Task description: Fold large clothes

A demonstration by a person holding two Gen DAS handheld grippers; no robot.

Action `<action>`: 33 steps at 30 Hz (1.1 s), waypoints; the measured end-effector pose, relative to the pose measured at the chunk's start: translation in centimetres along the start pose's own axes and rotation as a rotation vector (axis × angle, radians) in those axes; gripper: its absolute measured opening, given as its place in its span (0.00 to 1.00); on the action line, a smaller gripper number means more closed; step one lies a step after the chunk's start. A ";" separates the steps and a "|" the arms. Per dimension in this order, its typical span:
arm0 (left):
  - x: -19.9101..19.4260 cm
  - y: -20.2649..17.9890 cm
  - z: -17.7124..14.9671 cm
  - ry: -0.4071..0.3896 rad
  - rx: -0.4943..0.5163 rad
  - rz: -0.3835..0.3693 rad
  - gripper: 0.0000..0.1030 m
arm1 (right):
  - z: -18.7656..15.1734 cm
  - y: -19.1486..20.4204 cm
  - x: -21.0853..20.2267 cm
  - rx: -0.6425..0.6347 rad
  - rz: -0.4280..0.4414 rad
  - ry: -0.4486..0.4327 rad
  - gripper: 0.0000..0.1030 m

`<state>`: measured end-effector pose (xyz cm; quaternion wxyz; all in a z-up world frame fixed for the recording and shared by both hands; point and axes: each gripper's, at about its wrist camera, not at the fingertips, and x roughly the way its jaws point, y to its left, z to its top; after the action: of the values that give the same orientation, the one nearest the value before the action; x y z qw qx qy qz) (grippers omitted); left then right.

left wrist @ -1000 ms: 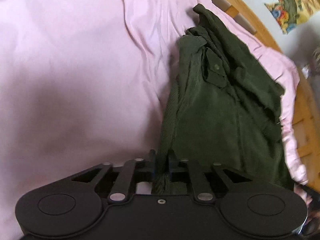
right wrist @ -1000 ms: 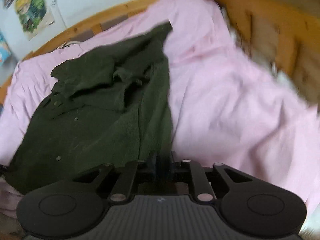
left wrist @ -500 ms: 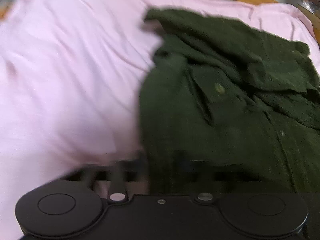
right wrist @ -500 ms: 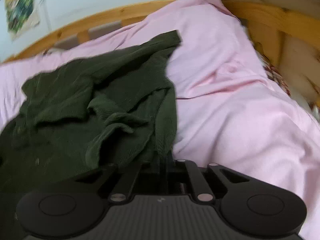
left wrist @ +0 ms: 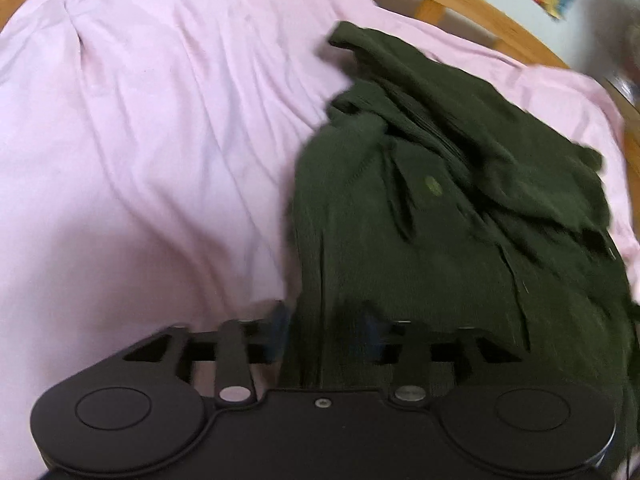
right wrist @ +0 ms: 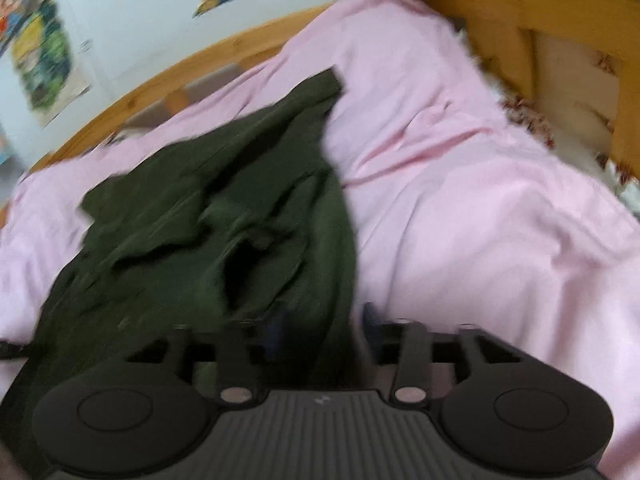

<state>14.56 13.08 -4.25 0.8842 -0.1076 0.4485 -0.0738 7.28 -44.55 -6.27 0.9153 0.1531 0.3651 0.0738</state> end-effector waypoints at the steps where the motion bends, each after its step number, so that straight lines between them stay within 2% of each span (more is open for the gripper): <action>1: -0.7 0.1 -0.7 -0.003 0.026 0.001 0.57 | -0.5 0.4 -0.8 -0.016 0.015 0.031 0.51; 5: -3.3 0.9 -4.3 0.045 0.079 0.000 0.53 | -2.5 1.8 -3.4 -0.171 -0.017 0.161 0.51; 6: -3.7 1.3 -5.1 0.058 0.081 -0.006 0.48 | -3.0 2.1 -3.7 -0.208 -0.033 0.195 0.50; 7: -3.8 1.5 -5.8 0.072 0.080 -0.010 0.37 | -3.4 2.1 -3.8 -0.233 -0.049 0.219 0.49; 11: -4.0 1.6 -7.0 0.073 0.047 -0.031 0.23 | -3.3 2.2 -5.0 -0.252 -0.070 0.230 0.46; 13: -3.9 1.1 -7.1 0.070 0.053 -0.018 0.21 | -3.6 3.1 -5.7 -0.332 -0.104 0.234 0.46; 15: -3.9 0.9 -7.4 0.067 0.067 -0.015 0.17 | -4.0 4.0 -6.1 -0.391 -0.100 0.264 0.46; 22: -4.0 1.4 -7.7 0.060 0.042 -0.026 0.17 | -6.3 6.1 -5.7 -0.527 -0.140 0.365 0.46; 23: -4.0 1.4 -7.7 0.059 0.042 -0.028 0.16 | -6.5 6.1 -5.4 -0.537 -0.150 0.379 0.36; 24: -4.1 1.4 -7.7 0.057 0.043 -0.031 0.14 | -6.7 6.2 -5.3 -0.546 -0.149 0.382 0.15; 26: -4.3 1.3 -7.6 0.049 0.046 -0.035 0.12 | -6.4 6.4 -5.8 -0.536 -0.131 0.365 0.08; 28: -4.8 1.3 -7.6 0.031 0.043 -0.043 0.10 | -5.1 6.0 -7.4 -0.457 -0.094 0.315 0.06; 31: -5.5 1.3 -7.9 0.005 0.033 -0.048 0.09 | -3.0 3.7 -10.6 -0.226 -0.026 0.223 0.05; 33: -5.4 1.3 -8.1 0.000 0.030 -0.045 0.09 | -2.5 1.7 -11.8 -0.082 0.021 0.205 0.05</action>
<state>4.86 14.56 -5.02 0.8837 -0.1046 0.4450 -0.1005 -2.98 -45.28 0.21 0.8780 0.1108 0.4516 0.1135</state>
